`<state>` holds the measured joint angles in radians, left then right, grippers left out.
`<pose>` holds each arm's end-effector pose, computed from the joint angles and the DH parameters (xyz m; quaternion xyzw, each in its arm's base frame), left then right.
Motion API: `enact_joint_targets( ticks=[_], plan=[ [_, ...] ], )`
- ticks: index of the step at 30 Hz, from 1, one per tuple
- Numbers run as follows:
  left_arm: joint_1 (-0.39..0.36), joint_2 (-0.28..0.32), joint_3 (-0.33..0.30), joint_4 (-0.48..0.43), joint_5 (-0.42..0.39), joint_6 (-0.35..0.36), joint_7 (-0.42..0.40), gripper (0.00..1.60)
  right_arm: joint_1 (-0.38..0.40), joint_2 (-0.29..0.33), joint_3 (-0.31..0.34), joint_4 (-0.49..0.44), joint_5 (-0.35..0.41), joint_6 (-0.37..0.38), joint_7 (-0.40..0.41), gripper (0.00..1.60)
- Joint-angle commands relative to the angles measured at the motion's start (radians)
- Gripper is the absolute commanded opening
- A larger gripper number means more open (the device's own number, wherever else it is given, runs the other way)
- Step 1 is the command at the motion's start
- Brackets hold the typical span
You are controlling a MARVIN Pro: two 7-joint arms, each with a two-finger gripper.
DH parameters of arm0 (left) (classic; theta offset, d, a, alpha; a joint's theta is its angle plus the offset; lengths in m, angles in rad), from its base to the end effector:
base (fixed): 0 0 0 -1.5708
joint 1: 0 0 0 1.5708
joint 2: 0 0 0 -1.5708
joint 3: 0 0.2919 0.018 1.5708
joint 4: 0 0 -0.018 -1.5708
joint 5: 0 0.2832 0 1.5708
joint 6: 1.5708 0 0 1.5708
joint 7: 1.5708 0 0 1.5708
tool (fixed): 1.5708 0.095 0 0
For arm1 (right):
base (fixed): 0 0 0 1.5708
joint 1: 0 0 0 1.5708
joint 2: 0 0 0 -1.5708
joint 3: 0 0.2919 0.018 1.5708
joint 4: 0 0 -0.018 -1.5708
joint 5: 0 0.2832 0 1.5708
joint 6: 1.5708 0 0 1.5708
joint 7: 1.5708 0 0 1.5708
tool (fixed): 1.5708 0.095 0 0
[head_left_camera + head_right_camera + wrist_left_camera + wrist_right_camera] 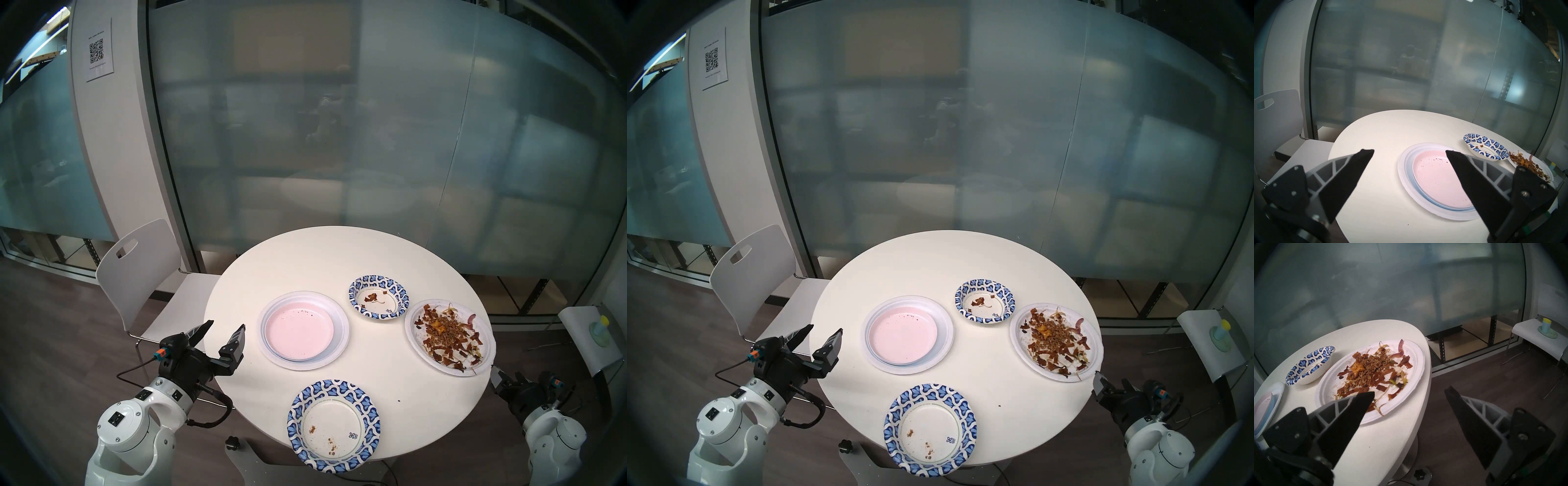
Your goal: Stack the plates into one stack
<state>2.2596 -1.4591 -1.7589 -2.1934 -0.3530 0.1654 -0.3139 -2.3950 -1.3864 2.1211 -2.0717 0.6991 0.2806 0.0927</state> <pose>0.2011 0.0403 -0.2803 0.7591 -0.0168 0.6335 0.1487 0.1390 -0.1920 -0.3082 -0.8189 0.1919 -0.5409 0.0041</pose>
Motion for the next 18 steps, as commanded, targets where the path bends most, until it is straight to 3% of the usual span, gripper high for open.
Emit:
enact_joint_targets(
  ticks=[1, 18],
  plan=[
    [0.001, -0.001, -0.003, -0.023, 0.002, -0.004, 0.001, 1.6, 0.088, 0.06, 0.008, 0.037, 0.02, 0.034, 0.0, 1.47],
    [0.0, -0.005, -0.004, -0.023, 0.005, -0.003, -0.003, 1.6, 0.235, 0.12, -0.043, 0.145, 0.027, 0.129, -0.041, 1.47]
  ],
)
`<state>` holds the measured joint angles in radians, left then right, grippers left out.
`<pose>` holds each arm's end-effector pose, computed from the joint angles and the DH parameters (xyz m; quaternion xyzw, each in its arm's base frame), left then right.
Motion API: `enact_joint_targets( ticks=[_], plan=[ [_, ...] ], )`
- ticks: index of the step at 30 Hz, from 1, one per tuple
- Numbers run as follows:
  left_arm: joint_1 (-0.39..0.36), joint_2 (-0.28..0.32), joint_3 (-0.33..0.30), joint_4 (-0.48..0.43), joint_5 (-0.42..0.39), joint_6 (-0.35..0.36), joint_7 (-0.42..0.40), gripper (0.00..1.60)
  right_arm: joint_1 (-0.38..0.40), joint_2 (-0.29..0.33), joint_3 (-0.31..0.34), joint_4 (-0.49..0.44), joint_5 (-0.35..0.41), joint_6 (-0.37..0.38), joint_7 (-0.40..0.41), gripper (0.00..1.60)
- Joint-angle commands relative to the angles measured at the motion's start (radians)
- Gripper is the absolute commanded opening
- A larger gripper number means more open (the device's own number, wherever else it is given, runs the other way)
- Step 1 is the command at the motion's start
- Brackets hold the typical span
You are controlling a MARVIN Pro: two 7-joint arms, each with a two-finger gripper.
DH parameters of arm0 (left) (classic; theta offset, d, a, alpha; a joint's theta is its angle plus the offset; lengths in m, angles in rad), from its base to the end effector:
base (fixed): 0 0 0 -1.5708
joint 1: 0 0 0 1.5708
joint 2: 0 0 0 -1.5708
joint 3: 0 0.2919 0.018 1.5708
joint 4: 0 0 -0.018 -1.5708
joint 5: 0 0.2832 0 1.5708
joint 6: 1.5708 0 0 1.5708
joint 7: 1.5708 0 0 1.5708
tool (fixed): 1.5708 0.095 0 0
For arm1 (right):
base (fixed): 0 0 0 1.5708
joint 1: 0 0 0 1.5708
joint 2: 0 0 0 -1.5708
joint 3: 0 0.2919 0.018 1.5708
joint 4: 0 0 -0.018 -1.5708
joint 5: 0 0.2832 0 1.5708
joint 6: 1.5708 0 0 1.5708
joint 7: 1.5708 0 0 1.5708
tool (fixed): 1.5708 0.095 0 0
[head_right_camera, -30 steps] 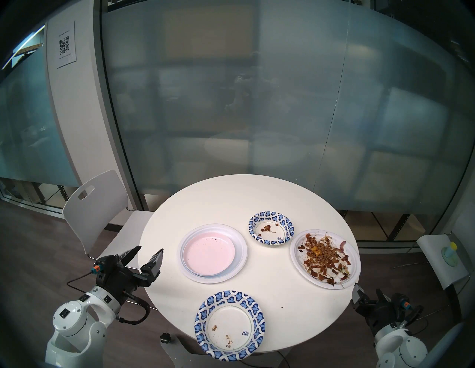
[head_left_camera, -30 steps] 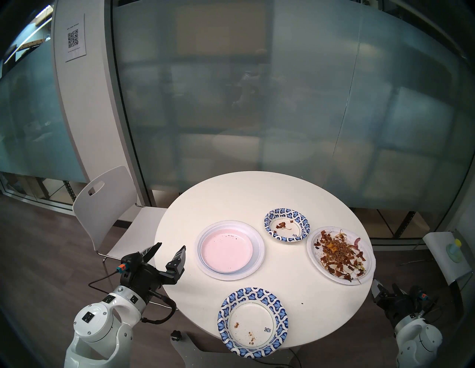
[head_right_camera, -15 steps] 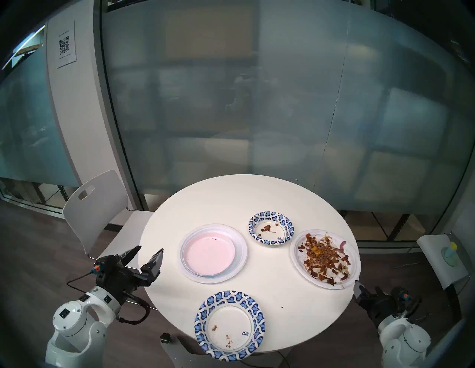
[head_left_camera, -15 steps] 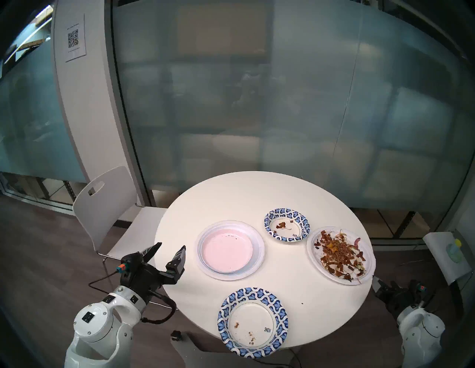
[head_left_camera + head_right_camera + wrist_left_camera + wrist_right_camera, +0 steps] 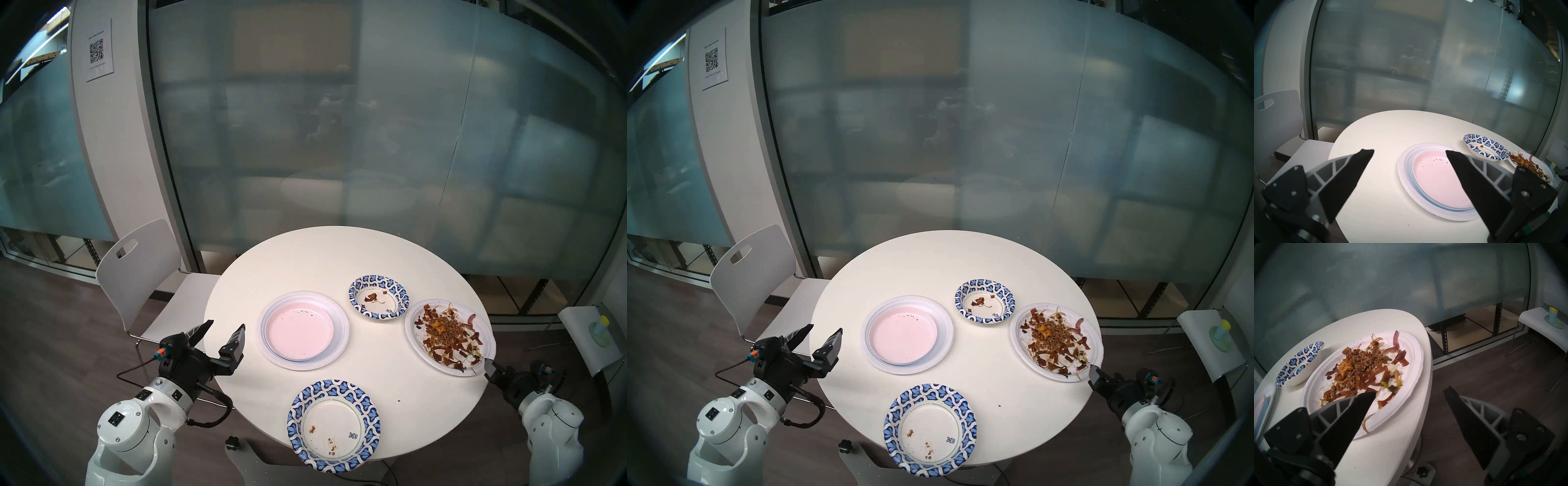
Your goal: Stack the plates into one stack
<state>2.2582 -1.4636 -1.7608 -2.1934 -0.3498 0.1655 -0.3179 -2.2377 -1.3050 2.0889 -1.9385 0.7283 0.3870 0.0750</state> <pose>0.2013 0.0402 -0.2801 0.7586 -0.0169 0.6342 0.1486 0.1792 -0.2079 -0.3273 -0.8339 0.2010 -0.5133 0.0254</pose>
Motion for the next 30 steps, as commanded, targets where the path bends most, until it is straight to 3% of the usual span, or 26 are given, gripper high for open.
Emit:
enact_joint_targets(
  ticks=[1, 16, 30],
  plan=[
    [0.002, -0.001, -0.002, -0.023, 0.002, -0.003, 0.001, 1.6, 0.084, 0.042, -0.012, 0.019, -0.002, 0.025, -0.025, 1.46],
    [0.001, -0.004, -0.004, -0.023, 0.004, -0.002, -0.002, 1.6, 0.147, 0.108, -0.076, 0.075, -0.069, 0.084, -0.081, 1.41],
    [0.001, -0.007, -0.005, -0.024, 0.007, -0.001, -0.004, 1.6, 0.164, 0.125, -0.115, 0.072, -0.11, 0.126, -0.104, 1.34]
  ],
)
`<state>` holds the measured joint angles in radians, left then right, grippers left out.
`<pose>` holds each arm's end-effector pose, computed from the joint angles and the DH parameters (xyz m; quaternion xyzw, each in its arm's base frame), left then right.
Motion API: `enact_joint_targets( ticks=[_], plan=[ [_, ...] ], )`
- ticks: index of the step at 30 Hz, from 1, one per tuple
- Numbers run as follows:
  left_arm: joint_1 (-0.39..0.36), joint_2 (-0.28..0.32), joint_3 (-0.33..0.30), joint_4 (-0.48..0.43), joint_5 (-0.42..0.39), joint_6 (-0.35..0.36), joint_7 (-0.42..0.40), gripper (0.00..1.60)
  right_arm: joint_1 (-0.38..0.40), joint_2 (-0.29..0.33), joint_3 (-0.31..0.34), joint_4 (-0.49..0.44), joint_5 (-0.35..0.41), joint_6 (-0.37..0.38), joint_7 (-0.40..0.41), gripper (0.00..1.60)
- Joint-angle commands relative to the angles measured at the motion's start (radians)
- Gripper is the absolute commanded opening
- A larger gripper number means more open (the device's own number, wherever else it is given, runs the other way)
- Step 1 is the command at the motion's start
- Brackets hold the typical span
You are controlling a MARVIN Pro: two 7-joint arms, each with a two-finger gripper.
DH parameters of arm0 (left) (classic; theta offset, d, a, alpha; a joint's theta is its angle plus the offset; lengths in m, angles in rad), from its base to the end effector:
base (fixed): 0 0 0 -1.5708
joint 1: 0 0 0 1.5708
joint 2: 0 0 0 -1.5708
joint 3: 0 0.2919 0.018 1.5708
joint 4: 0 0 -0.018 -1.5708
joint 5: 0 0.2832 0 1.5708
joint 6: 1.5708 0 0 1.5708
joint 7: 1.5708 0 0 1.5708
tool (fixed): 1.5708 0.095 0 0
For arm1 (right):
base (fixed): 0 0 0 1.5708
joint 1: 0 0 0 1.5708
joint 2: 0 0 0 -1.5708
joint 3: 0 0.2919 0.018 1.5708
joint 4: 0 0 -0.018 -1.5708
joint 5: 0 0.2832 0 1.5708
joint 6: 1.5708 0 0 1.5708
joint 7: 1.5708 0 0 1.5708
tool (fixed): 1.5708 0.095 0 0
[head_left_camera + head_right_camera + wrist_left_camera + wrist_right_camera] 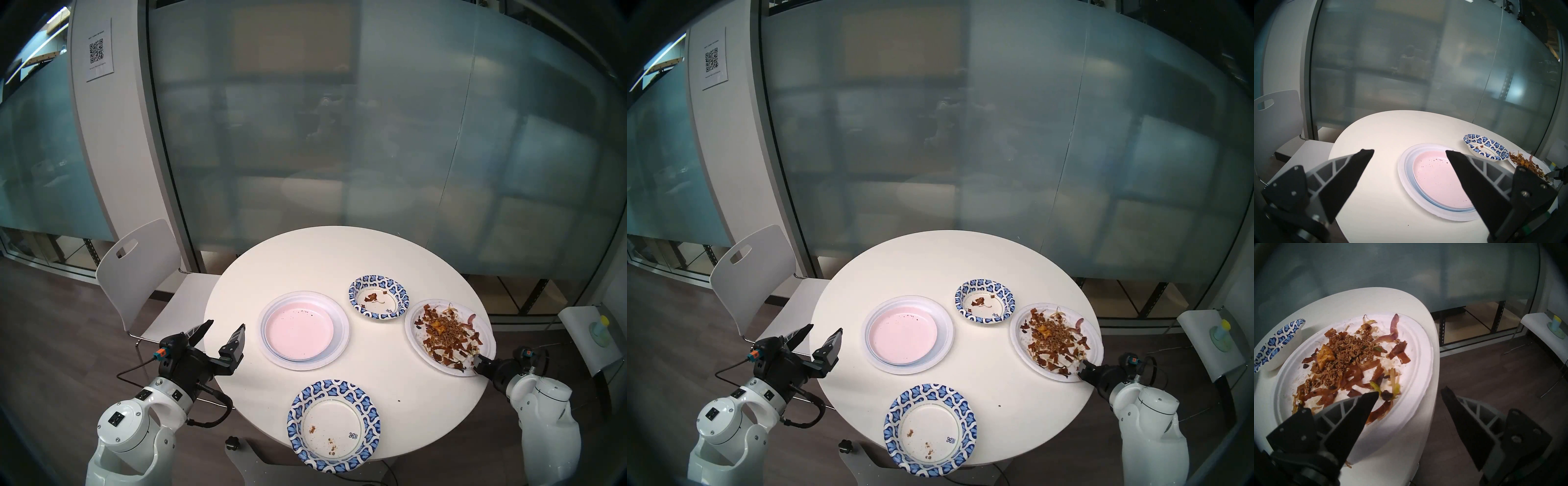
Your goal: Stack the plates into one stack
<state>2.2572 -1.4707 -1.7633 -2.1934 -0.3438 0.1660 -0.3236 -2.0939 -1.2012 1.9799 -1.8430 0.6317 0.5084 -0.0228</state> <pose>0.2013 0.0400 -0.2801 0.7583 -0.0170 0.6347 0.1480 0.2235 -0.2109 -0.3415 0.8735 -0.1553 0.4609 0.0205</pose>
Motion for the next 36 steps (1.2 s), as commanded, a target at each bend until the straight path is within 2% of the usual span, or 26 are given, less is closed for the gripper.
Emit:
enact_joint_targets(
  ticks=[1, 7, 15, 25, 30, 36],
  plan=[
    [0.002, 0.0, -0.002, -0.024, 0.001, -0.001, 0.001, 1.6, 0.017, 0.022, -0.008, -0.025, -0.015, 0.008, -0.007, 1.34],
    [0.002, -0.002, -0.003, -0.024, 0.002, 0.0, 0.0, 1.6, -0.002, 0.025, -0.016, -0.039, -0.035, 0.025, -0.012, 1.24],
    [0.001, -0.004, -0.004, -0.024, 0.004, 0.0, -0.001, 1.6, -0.018, 0.028, -0.017, -0.063, -0.049, 0.048, -0.013, 1.22],
    [0.001, -0.006, -0.005, -0.024, 0.005, 0.001, -0.004, 1.6, -0.017, 0.022, -0.031, -0.052, -0.058, 0.05, 0.001, 0.93],
    [0.001, -0.007, -0.005, -0.024, 0.006, 0.001, -0.005, 1.6, -0.017, 0.02, -0.044, -0.063, -0.064, 0.058, 0.006, 1.01],
    [0.0, -0.009, -0.006, -0.024, 0.007, 0.001, -0.006, 1.6, -0.034, 0.011, -0.059, -0.094, -0.073, 0.068, 0.004, 1.0]
  ],
)
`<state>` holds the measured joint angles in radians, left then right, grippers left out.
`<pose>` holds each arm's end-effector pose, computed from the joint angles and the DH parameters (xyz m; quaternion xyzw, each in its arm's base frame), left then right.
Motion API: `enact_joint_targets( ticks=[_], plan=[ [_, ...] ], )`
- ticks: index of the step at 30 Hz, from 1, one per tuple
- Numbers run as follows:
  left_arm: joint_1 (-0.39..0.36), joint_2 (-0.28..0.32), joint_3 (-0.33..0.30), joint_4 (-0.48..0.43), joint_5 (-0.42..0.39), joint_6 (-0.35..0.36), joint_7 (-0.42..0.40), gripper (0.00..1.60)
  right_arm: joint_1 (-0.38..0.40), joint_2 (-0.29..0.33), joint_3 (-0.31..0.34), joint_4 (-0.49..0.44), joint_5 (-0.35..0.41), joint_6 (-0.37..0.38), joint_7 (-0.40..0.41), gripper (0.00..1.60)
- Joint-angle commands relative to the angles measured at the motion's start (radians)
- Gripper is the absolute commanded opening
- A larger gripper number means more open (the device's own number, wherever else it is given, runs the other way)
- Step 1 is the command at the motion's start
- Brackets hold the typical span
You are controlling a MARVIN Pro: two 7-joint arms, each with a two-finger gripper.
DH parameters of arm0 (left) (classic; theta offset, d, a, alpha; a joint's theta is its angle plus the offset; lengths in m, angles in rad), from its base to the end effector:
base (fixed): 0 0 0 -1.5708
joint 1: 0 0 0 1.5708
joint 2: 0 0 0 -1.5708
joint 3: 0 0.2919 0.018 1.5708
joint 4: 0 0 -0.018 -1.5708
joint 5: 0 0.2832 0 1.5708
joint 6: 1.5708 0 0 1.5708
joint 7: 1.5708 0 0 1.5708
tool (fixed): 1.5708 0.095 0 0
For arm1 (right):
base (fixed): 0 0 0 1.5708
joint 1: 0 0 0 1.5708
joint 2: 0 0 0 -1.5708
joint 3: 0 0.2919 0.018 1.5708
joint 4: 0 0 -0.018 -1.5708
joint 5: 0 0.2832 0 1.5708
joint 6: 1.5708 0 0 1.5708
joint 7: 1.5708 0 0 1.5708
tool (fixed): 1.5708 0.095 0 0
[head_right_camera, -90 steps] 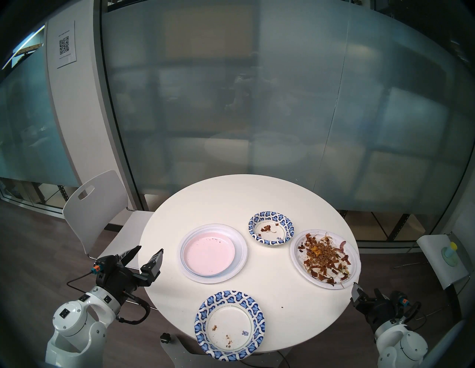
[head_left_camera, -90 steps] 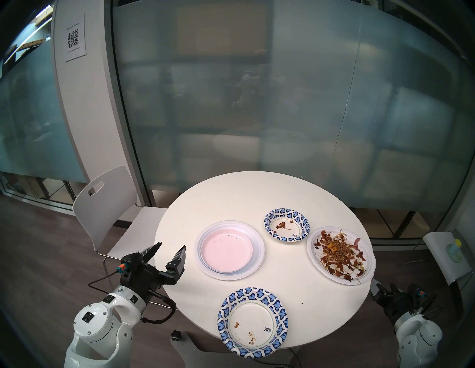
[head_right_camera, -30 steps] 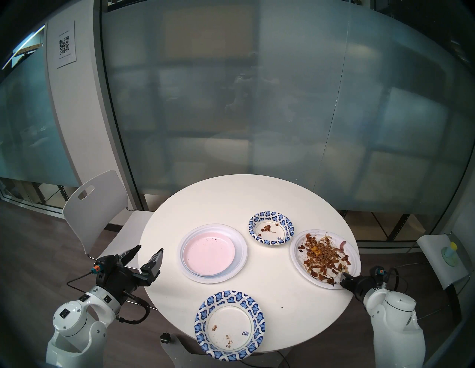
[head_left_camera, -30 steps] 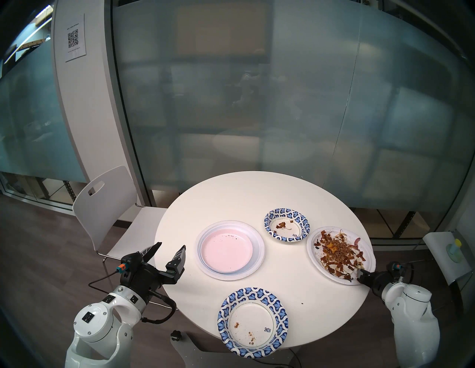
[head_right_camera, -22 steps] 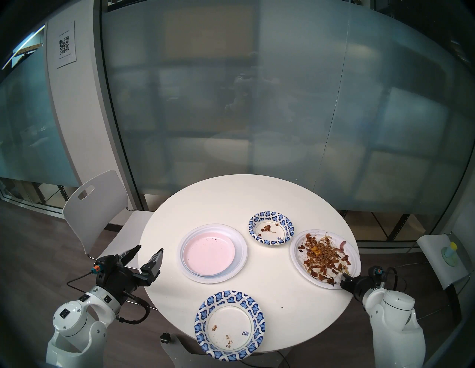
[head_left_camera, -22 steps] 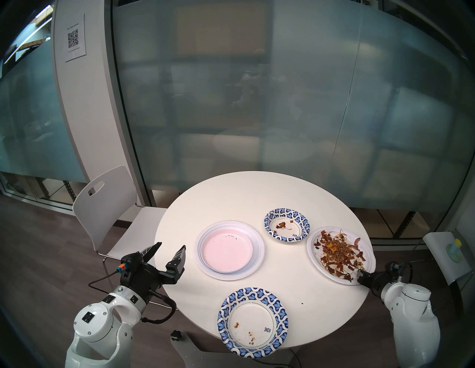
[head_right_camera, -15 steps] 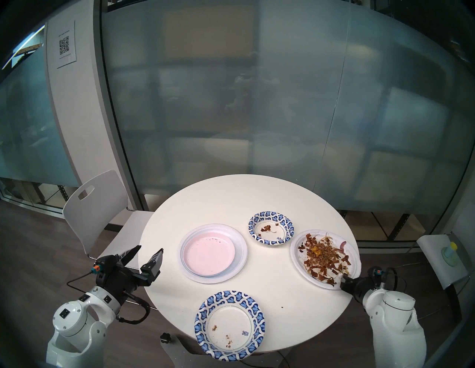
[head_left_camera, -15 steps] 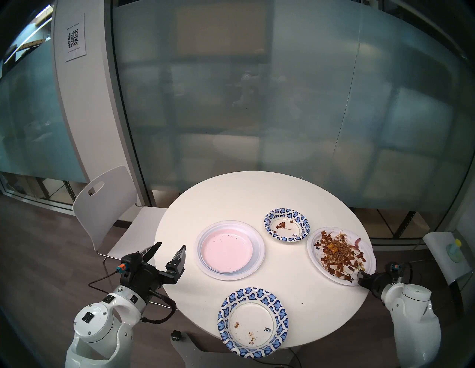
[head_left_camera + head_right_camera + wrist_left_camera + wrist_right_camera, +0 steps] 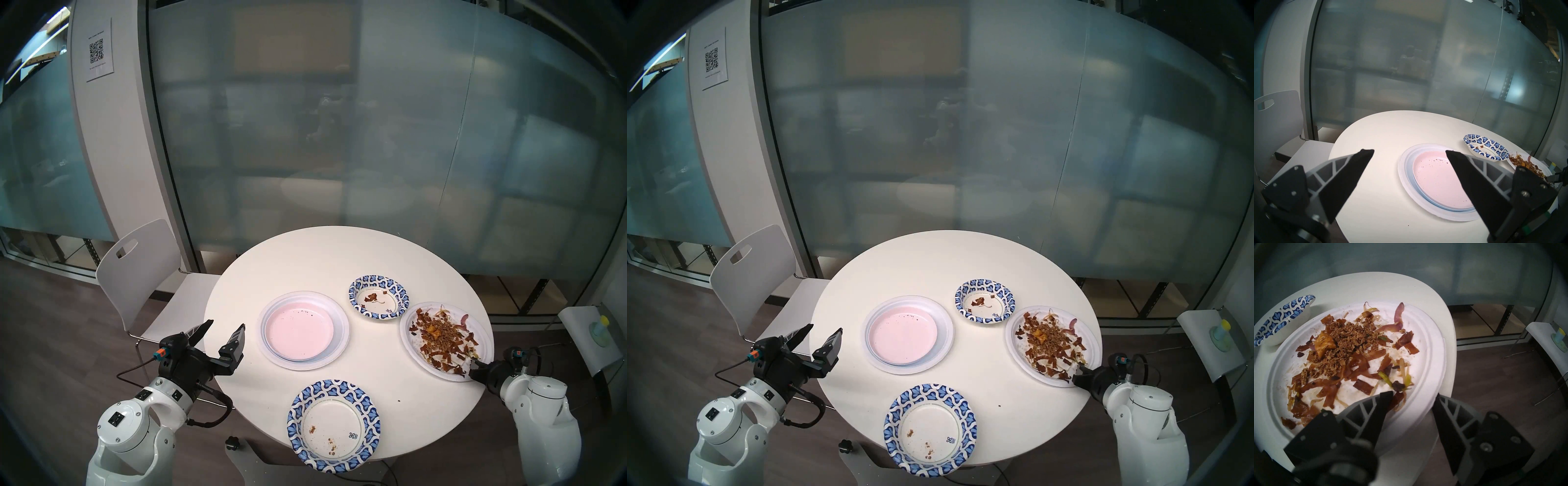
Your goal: Stack the plates into one stack
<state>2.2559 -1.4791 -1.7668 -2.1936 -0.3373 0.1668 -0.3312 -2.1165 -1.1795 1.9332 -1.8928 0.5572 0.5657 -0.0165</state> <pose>0.2012 0.0397 -0.2800 0.7578 -0.0172 0.6353 0.1477 0.2223 -0.1931 -0.3402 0.8938 -0.1014 0.4357 0.0308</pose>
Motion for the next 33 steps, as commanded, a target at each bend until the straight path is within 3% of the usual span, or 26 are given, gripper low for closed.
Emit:
enact_joint_targets(
  ticks=[1, 16, 33],
  plan=[
    [0.002, 0.0, -0.002, -0.024, 0.001, 0.001, 0.002, 1.6, -0.015, -0.013, -0.014, -0.046, 0.0, 0.009, -0.003, 1.0],
    [0.001, -0.004, -0.003, -0.023, 0.003, 0.001, -0.001, 1.6, -0.123, -0.051, -0.007, -0.145, -0.025, 0.001, -0.005, 1.06],
    [0.0, -0.007, -0.005, -0.023, 0.006, 0.002, -0.005, 1.6, -0.219, -0.092, -0.057, -0.252, -0.073, -0.019, -0.011, 1.07]
  ],
)
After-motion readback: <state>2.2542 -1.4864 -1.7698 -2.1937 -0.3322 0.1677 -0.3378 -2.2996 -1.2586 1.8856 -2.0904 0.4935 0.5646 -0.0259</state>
